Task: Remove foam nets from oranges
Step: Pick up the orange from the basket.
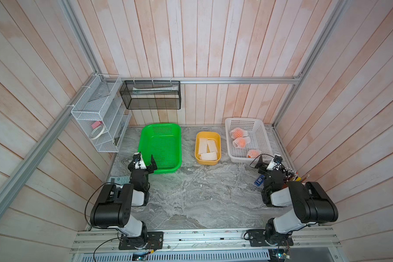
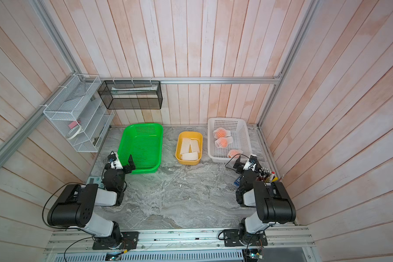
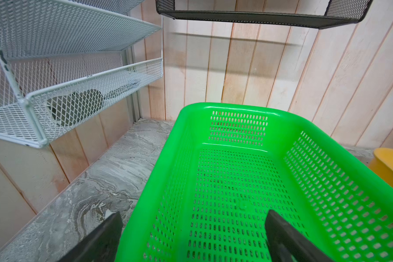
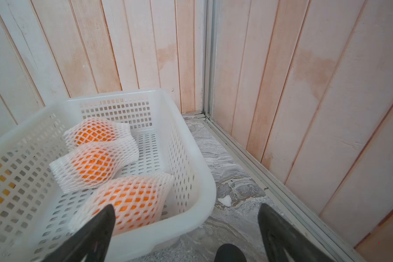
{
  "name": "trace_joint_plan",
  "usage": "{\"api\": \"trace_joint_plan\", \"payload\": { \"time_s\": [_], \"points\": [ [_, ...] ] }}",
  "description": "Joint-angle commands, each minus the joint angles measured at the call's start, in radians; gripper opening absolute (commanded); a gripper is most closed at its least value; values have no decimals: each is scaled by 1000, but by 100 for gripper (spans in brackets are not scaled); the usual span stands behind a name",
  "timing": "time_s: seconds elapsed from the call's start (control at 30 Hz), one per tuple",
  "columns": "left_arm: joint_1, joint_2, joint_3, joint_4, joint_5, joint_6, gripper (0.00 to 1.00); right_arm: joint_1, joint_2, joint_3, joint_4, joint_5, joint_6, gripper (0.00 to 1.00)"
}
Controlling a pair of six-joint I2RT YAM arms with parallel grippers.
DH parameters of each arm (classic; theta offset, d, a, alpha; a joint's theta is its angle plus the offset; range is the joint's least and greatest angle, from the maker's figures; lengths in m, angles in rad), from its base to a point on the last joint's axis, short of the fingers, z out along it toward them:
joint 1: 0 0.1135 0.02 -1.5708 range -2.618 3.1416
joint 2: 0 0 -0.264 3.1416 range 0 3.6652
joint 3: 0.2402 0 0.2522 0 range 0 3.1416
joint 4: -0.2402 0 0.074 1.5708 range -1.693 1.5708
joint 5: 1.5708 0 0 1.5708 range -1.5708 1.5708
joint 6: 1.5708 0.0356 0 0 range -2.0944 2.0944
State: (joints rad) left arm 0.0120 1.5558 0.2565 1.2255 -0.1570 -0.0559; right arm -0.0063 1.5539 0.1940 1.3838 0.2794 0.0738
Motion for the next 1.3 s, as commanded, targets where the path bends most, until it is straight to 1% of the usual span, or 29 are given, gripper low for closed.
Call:
{"api": "trace_joint_plan", "payload": {
  "time_s": [0.0, 0.73, 0.83, 0.9, 0.93, 0.97, 1.0, 1.07, 1.1, 1.17, 1.23, 1.27],
  "points": [
    [-3, 9, -4, -6, 12, 3, 100, 5, 11, -7, 9, -2, -3, 98],
    [-3, 10, -5, -5, 12, 4, 100, 5, 11, -7, 10, -3, -3, 98],
    [-3, 5, -11, 7, 9, 3, 100, 6, -12, -17, 12, -1, -6, 98],
    [-2, -34, -15, -17, 9, 5, 100, 17, -73, -40, -9, -19, -29, 98],
    [-5, -62, -20, -35, 10, 8, 100, 31, -103, -47, -7, 17, -33, 98],
    [-8, -92, -25, -54, 3, 15, 100, 54, -155, -37, -76, 64, -39, 98],
    [-12, -117, -31, -65, -21, 12, 100, 60, -215, -4, -226, 65, -17, 98],
    [-16, -169, -30, -106, -60, 1, 100, 69, -324, 73, -505, 14, 35, 98],
    [-22, -207, -18, -150, -69, 4, 100, 84, -370, 86, -574, 5, 56, 98],
    [-38, -279, 16, -254, -81, 12, 100, 125, -477, 68, -620, -14, 70, 98],
    [-44, -349, 55, -366, -86, -14, 100, 144, -592, 46, -652, -56, 92, 98],
    [-47, -383, 76, -423, -84, -49, 100, 147, -643, 49, -690, -79, 104, 98]
  ]
}}
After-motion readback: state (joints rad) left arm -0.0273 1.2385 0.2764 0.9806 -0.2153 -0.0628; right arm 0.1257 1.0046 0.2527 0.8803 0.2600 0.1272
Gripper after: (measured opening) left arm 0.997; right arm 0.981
